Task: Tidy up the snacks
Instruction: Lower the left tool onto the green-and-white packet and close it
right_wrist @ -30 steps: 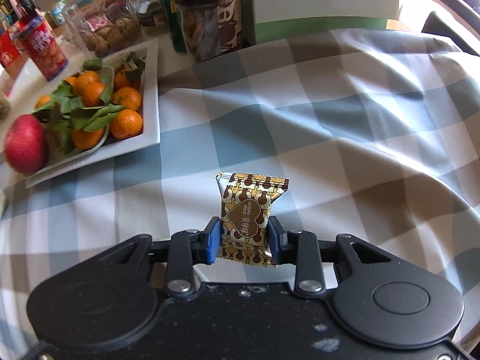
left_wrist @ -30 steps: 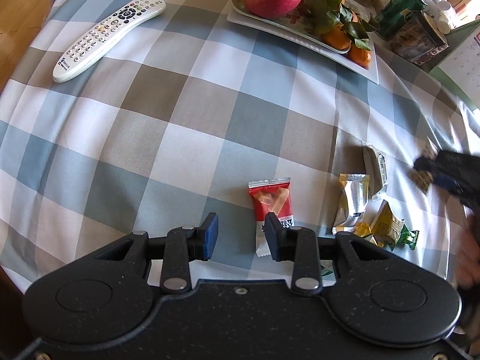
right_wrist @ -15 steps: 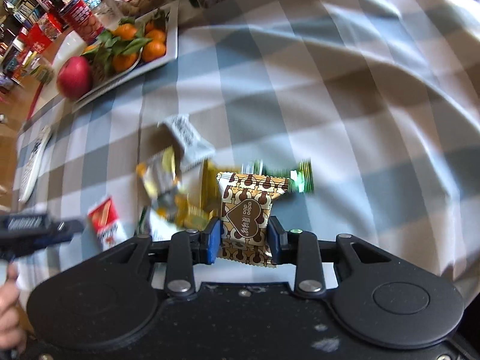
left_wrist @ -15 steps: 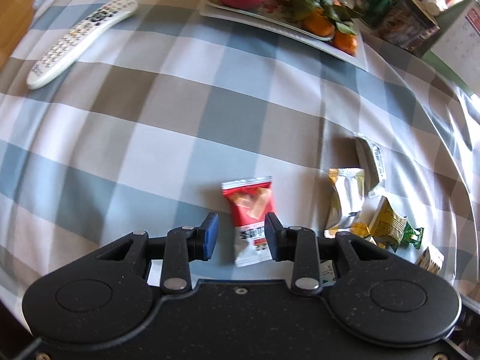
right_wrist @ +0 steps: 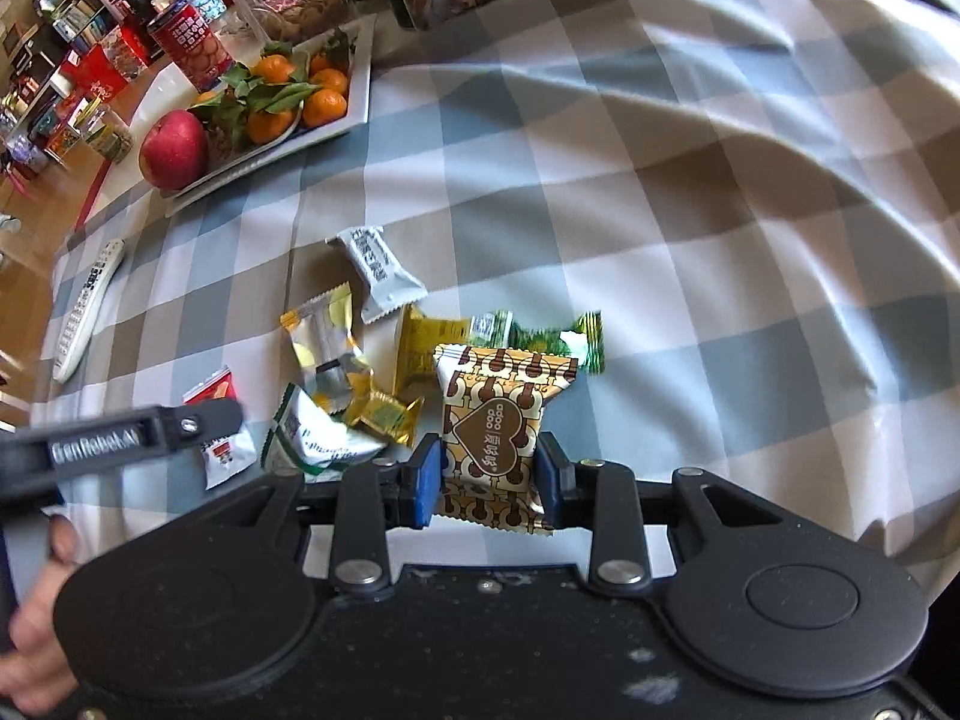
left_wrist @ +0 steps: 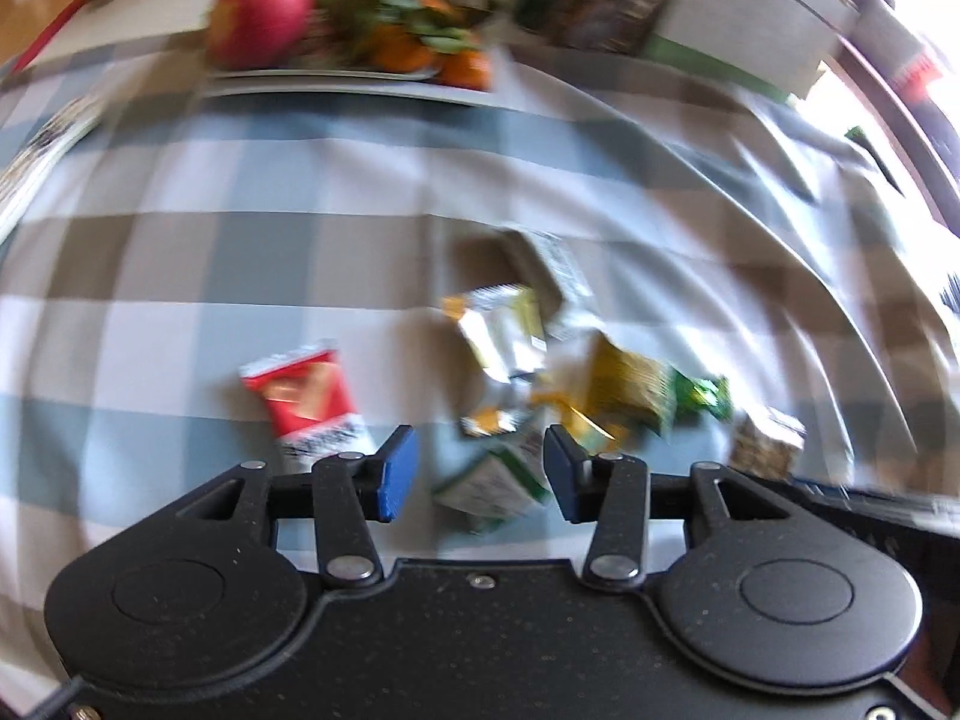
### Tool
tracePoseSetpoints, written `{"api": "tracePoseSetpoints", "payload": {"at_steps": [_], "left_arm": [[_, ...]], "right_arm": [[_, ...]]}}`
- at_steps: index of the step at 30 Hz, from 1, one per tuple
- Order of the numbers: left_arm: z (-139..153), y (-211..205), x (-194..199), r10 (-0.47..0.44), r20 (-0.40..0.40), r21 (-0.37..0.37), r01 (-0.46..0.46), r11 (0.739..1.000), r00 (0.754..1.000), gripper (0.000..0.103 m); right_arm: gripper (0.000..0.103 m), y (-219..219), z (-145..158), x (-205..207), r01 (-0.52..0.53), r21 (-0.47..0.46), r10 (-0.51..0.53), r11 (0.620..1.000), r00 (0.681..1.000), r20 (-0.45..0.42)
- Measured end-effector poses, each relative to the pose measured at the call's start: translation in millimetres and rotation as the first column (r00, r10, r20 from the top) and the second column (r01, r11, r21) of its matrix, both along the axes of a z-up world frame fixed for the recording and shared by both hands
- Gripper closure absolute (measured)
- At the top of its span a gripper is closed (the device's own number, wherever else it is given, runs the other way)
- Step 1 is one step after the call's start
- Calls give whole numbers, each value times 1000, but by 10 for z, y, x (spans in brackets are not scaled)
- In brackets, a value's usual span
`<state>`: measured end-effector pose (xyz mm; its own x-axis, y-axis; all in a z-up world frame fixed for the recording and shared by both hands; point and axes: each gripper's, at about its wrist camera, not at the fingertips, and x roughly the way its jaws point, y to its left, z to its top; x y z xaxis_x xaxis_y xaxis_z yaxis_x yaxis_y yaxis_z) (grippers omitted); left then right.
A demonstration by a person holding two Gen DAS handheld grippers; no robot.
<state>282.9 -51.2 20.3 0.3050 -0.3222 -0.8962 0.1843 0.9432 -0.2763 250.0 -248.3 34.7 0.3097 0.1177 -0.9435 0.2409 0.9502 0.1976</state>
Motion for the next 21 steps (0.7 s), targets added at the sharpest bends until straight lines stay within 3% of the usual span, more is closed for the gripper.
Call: {"api": "tracePoseSetpoints", "payload": {"at_steps": [3,7,15,21], "left_arm": [[-53,-164,-80,-81,0,38,81,996,997,49],[-157,-267,-113,-120,-3,83,120,989,993,49],[-268,-356,-89,-124,14,142,120,983,992,49],[-347,-311,6,-76,-8,129,77,989,997,48]], "right_arm": [[70,6,11,-28,-4,7,4,1000,1000,-1],[70,-19,32,-38,12,23,-12,1000,1000,0],[70,-39,3,-34,25,57,-24,998,999,-22],[70,-22,-10,-39,28,70,-26,997,999,-32]]}}
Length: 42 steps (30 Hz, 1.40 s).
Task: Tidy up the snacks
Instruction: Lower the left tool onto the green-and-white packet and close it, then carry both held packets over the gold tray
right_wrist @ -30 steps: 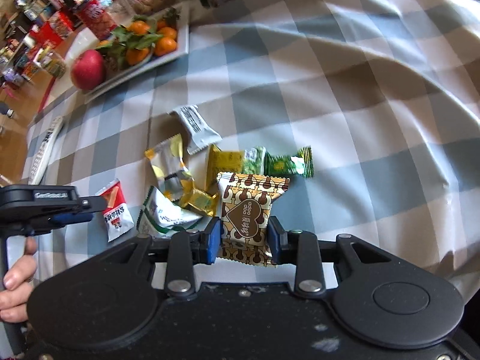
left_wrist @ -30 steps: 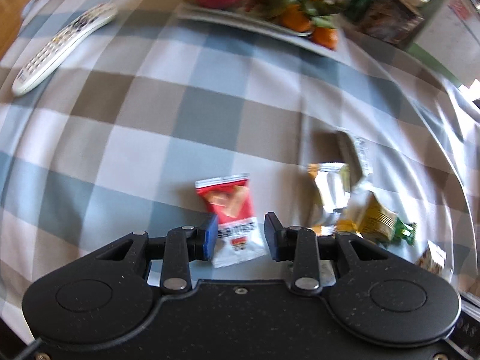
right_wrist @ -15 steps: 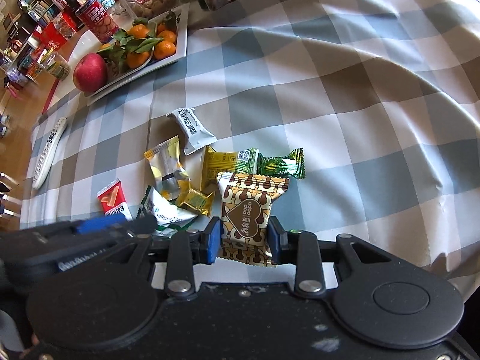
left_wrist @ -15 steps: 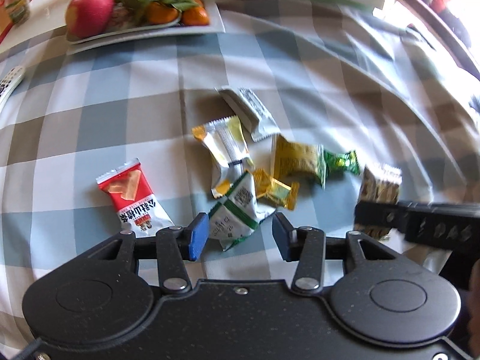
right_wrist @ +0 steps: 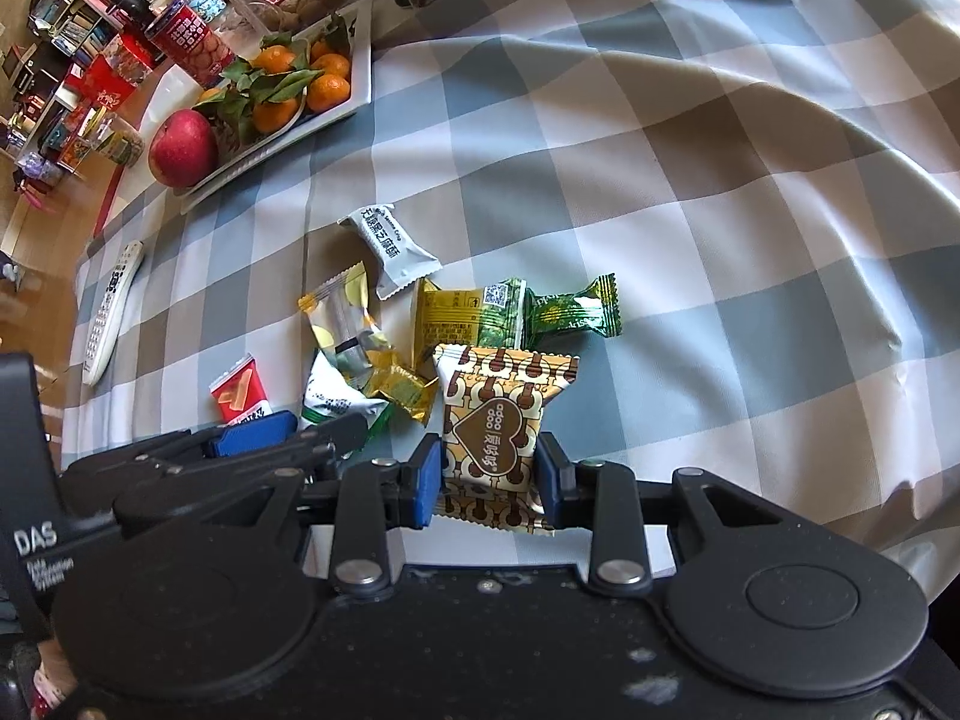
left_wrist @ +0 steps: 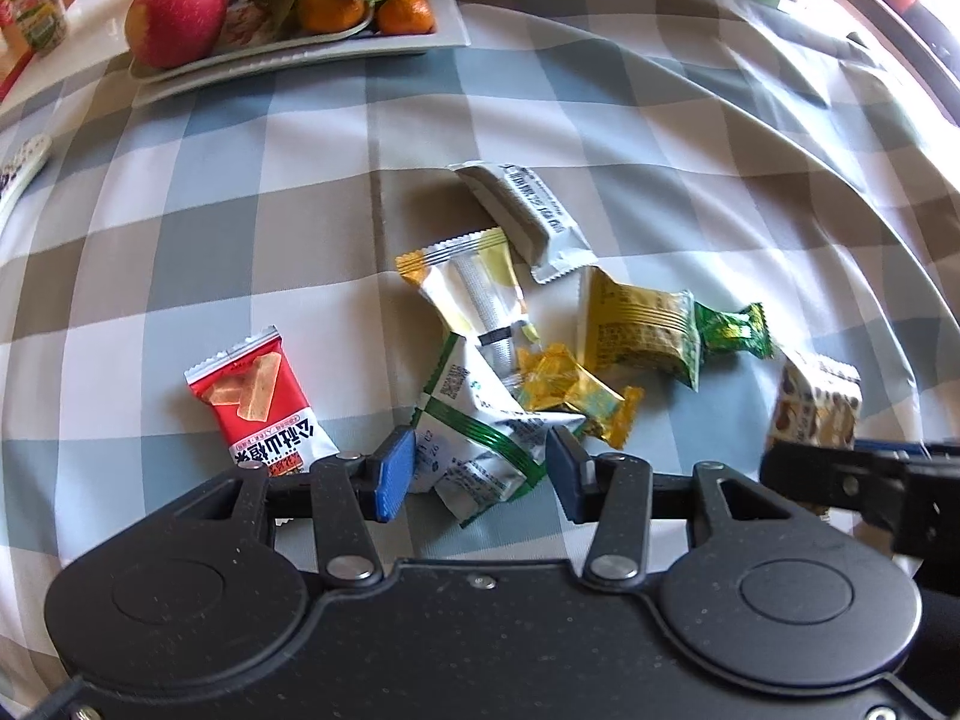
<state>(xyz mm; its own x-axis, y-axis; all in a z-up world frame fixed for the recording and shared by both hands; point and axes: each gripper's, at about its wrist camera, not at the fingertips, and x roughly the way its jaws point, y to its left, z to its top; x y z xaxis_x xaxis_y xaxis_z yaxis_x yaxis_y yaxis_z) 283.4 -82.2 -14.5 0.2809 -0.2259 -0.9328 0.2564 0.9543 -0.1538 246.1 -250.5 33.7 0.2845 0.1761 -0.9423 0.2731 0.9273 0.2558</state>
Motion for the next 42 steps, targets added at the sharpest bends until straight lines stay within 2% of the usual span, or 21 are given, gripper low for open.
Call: {"api": "tracePoseSetpoints", "payload": {"at_steps": [4,10,11,13,19,24,31,37,42], "left_arm": [[-47,-7,34,11,-15,-2,-11,1000,1000,44],[-48,-49,16,1,3,5,-1,1000,1000,43],[-47,-48,17,2,2,3,-2,1000,1000,44],[-34,-38,21,4,2,-4,-4,1000,1000,54],[12,33,54,34,-33,-57,-36,998,999,65],[30,123,93,75,-85,-107,-83,991,994,67],[182,249,82,114,-95,-146,-127,981,989,67],[329,422,-73,157,-151,-134,-178,975,976,67],[525,560,-367,202,-138,-115,-218,969,970,67]], "right_arm": [[69,-10,1,-3,5,6,-5,1000,1000,-2],[69,-21,1,-3,5,10,-5,1000,1000,-3],[69,-20,0,-4,5,9,-5,1000,1000,-4],[69,-19,-5,-5,5,8,-5,1000,1000,-7],[69,-32,-24,-1,16,6,-16,1000,1000,-15],[69,-48,-45,-4,33,1,-33,999,999,-23],[69,-45,-52,-4,41,-3,-41,999,999,-26],[69,-12,-61,0,35,-22,-36,999,999,-23],[69,-19,-103,-53,48,-54,-49,997,998,-30]]}}
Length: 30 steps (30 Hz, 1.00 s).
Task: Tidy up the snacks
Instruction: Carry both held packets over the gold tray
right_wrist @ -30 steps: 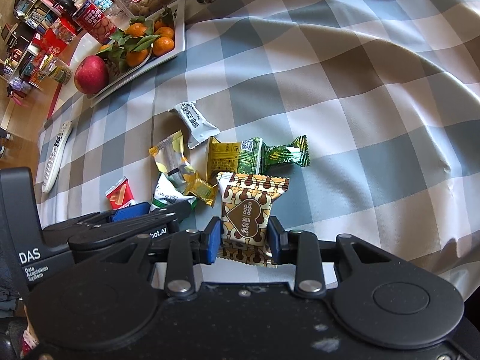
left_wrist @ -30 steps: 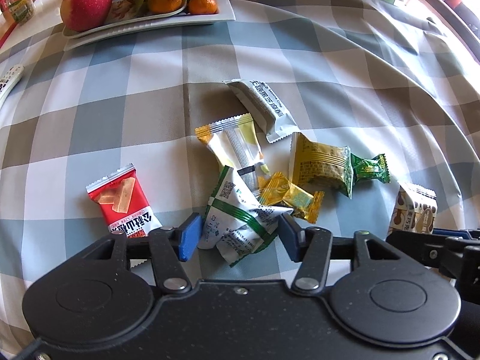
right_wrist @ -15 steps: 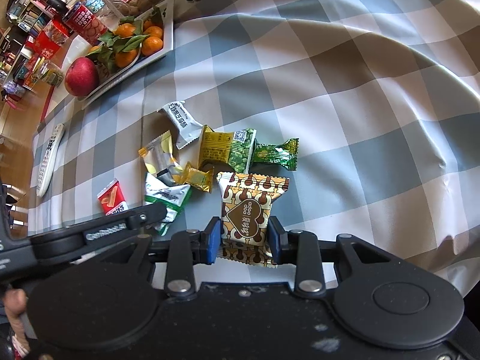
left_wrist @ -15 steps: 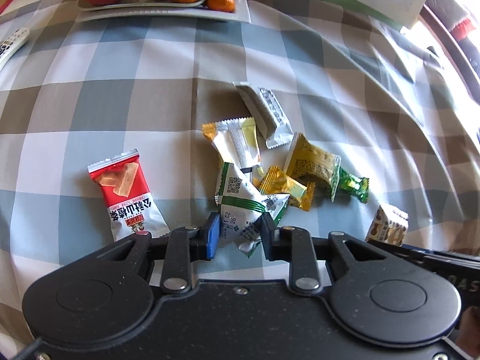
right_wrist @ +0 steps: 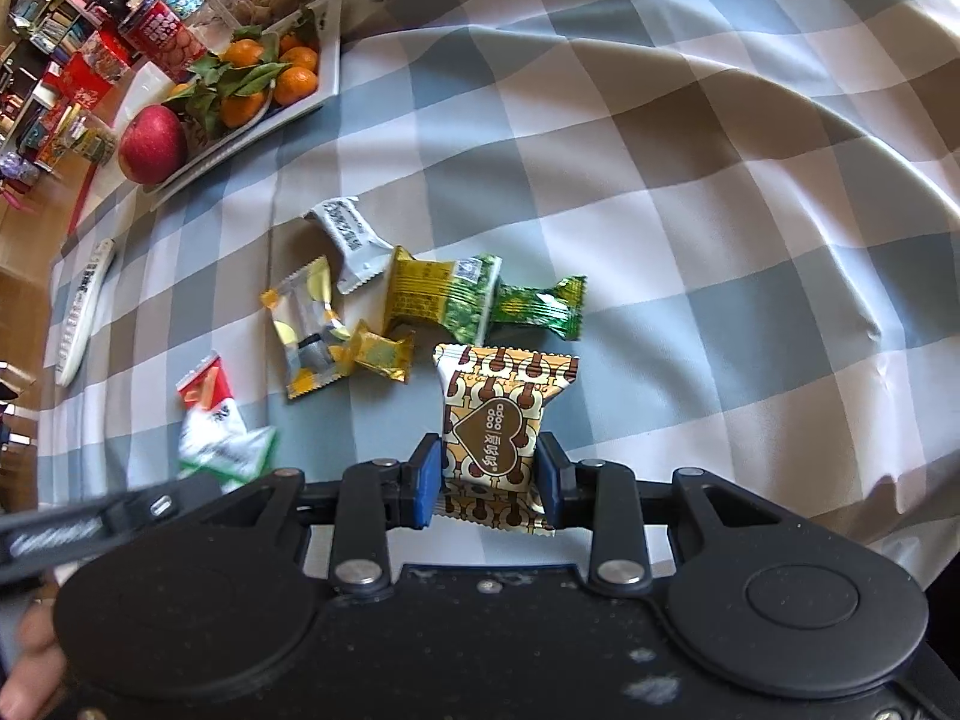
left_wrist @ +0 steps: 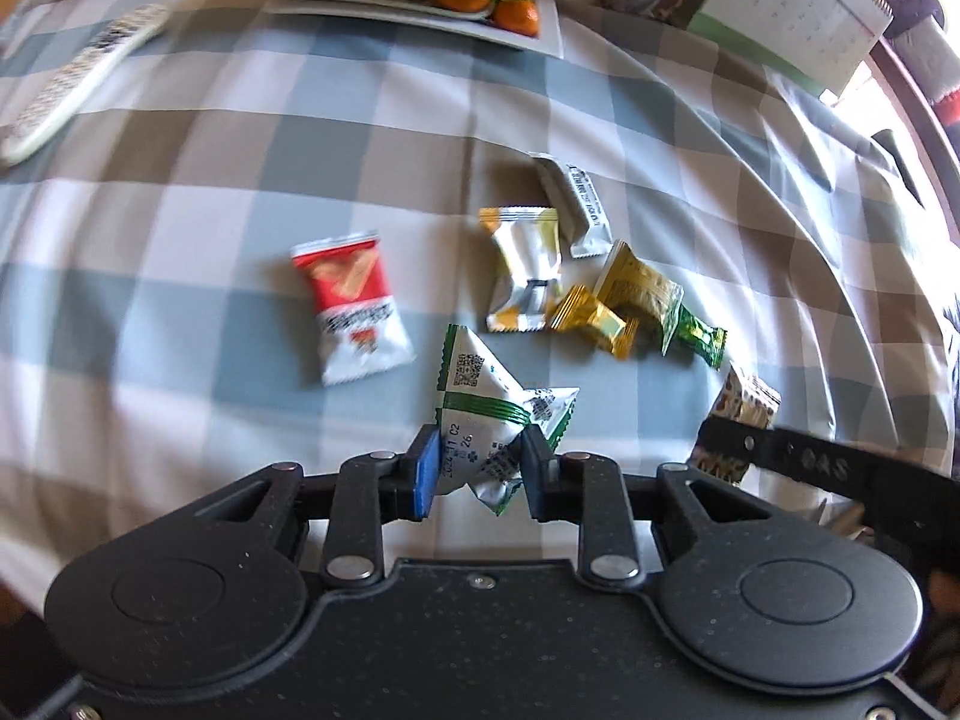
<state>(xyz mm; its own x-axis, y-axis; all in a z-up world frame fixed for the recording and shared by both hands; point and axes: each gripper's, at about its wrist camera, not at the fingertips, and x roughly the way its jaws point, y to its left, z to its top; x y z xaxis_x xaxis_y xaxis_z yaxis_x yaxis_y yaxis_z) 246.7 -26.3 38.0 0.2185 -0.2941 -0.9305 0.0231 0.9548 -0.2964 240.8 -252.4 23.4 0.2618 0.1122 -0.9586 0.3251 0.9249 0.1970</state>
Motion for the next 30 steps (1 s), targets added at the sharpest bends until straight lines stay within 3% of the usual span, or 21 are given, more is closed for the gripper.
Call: {"api": "tracePoseSetpoints", "payload": {"at_steps": [3,8,14,30], "left_arm": [[85,95,-265,16,14,1,-16,1000,1000,67],[169,267,-740,45,23,-3,-45,999,999,67],[225,278,-1170,53,16,1,-53,999,998,67],[25,-52,-2132,3,-13,87,-2,996,1000,66]], "right_arm": [[69,-8,15,-98,19,-19,-18,1000,1000,13],[69,20,225,-447,29,-67,-22,997,994,107],[69,119,428,-1000,41,-3,-40,999,983,178],[69,315,340,-2176,17,11,-19,1000,978,208]]}}
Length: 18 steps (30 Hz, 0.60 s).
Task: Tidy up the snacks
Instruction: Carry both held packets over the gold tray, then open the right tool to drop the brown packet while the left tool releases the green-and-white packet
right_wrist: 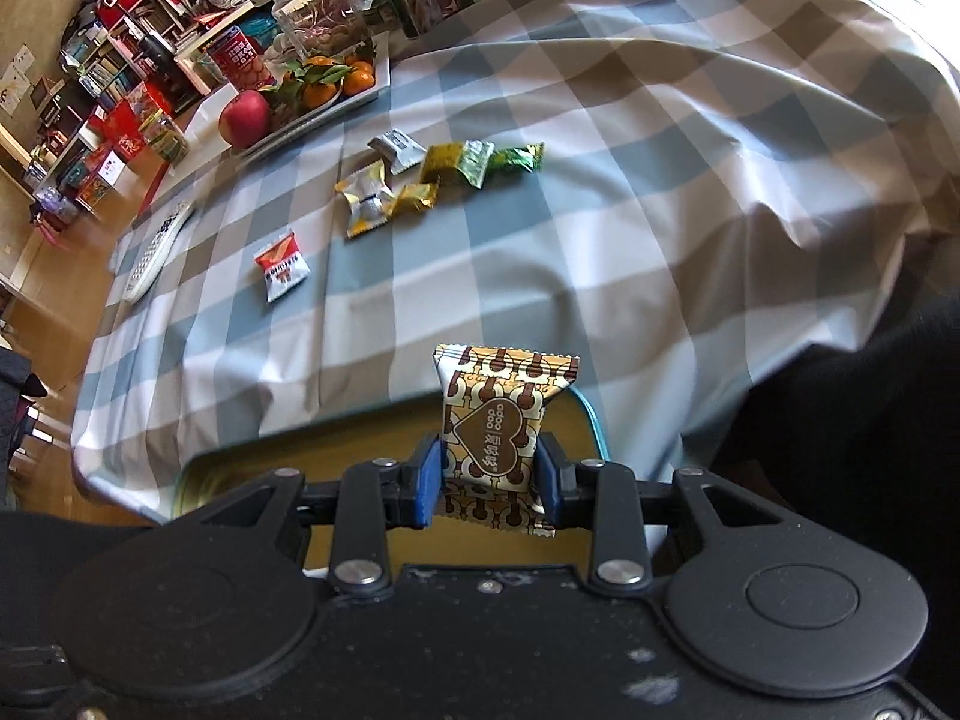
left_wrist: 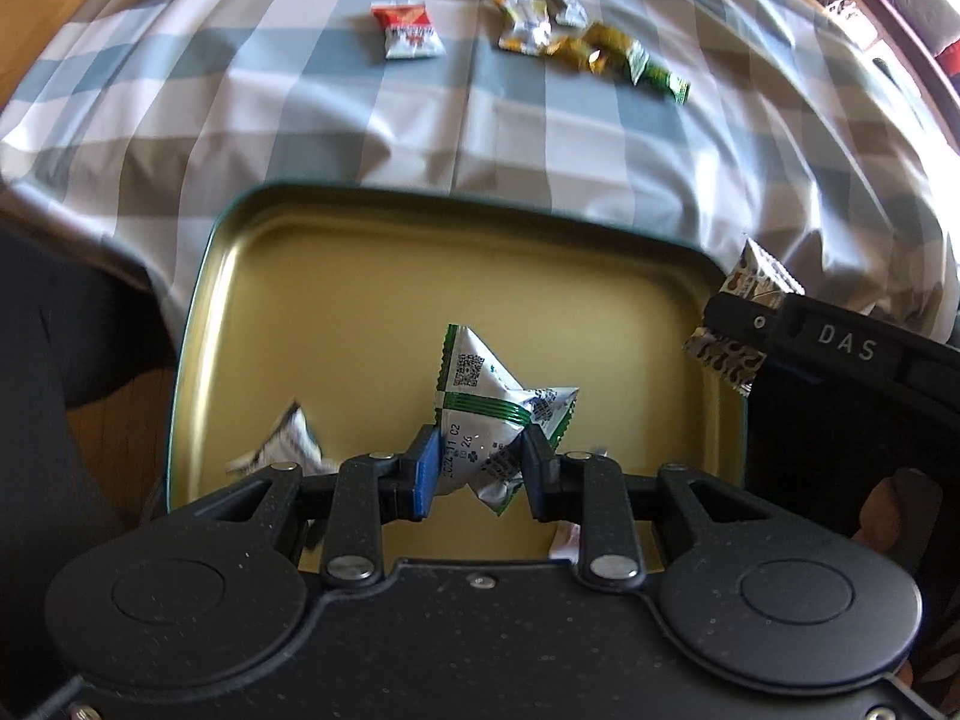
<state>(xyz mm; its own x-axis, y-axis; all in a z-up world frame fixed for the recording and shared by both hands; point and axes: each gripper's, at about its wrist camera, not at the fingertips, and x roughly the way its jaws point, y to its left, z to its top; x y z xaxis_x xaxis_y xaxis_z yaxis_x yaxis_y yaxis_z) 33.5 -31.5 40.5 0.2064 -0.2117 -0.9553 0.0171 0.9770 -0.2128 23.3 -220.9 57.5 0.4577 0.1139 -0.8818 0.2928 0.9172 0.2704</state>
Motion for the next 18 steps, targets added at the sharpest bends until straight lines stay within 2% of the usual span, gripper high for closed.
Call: {"api": "tracePoseSetpoints", "payload": {"at_steps": [3,6,10,18], "left_arm": [[-54,14,-82,18,-19,6,-18,1000,1000,66],[-83,34,-132,40,-17,27,-39,999,999,66],[-99,39,-198,54,-15,38,-53,998,998,66],[-147,41,-227,62,-28,49,-60,997,998,61]], "right_arm": [[69,-45,-89,-132,4,18,-4,1000,1000,10],[69,-53,-146,-177,2,-10,-2,1000,1000,12],[69,-55,-188,-155,-15,45,15,999,1000,17],[69,61,-226,-151,-74,22,73,997,997,22]]}}
